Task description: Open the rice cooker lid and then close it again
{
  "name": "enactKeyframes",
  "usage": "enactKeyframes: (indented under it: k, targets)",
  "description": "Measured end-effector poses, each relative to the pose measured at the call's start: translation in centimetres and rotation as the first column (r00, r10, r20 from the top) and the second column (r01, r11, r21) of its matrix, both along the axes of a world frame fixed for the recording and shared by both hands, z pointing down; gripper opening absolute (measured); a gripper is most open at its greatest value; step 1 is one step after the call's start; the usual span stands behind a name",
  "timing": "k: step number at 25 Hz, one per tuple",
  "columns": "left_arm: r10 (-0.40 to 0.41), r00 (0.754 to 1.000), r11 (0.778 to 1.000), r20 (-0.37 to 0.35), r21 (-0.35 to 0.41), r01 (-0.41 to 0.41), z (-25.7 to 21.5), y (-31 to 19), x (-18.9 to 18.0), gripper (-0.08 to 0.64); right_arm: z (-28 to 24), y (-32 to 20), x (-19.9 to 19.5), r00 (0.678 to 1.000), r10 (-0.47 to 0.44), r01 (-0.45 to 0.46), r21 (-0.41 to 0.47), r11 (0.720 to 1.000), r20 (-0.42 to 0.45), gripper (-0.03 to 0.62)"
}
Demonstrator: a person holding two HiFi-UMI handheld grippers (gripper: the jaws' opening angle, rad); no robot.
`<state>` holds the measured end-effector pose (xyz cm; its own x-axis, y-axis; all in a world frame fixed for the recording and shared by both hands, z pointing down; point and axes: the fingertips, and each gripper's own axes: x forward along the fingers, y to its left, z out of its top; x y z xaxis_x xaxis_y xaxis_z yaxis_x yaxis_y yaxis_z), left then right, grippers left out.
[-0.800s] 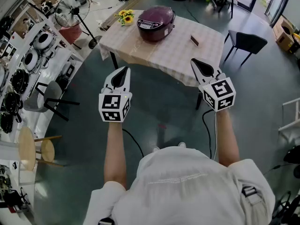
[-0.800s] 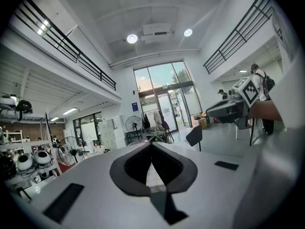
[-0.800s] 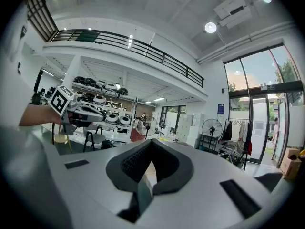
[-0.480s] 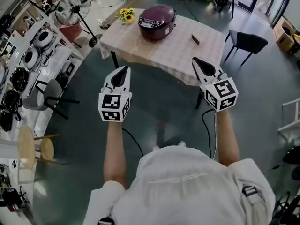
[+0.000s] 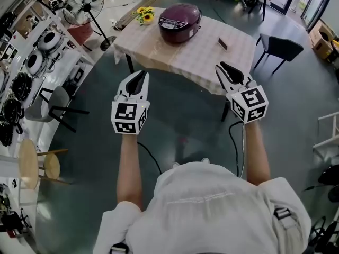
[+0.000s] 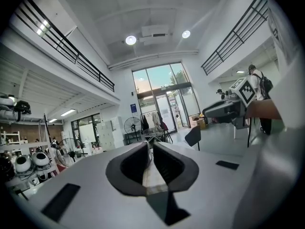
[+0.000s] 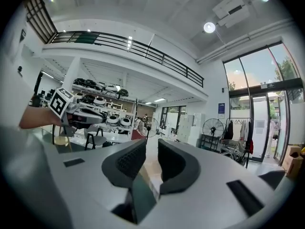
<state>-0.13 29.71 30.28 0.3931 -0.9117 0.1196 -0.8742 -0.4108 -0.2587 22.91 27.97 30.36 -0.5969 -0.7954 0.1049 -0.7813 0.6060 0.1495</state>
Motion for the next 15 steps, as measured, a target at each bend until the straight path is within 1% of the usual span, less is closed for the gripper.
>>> enactKeyframes:
  k: [1,2,3,8,15]
  targets:
    - [0.008,1.000,1.000,0.001,0.000,-0.008,0.1,-0.1,0.1,0.070,0.0,-0.1,-0.2,1.000,-0.005,0.005,-0.001,1.000,-0.003,0.110]
    - [0.016,1.000,1.000,0.003,0.000,-0.016,0.1,-0.2,0.1,0.130,0.0,-0.1,-0.3,1.000,-0.010,0.010,0.000,1.000,-0.006,0.124]
    - [0.022,1.000,1.000,0.006,0.000,-0.022,0.2,-0.3,0.1,0.159,-0.1,-0.2,-0.5,1.000,-0.014,0.014,0.003,1.000,-0.008,0.131]
    - [0.031,0.999,1.000,-0.006,0.004,-0.031,-0.1,-0.1,-1.0,0.167,-0.3,0.1,-2.1,0.999,-0.027,0.028,0.007,1.000,-0.033,0.190]
    - [0.023,1.000,1.000,-0.009,-0.005,-0.023,0.3,-0.5,-3.5,0.167,-0.4,-0.3,-4.4,0.998,-0.025,0.026,0.014,1.000,-0.056,0.192]
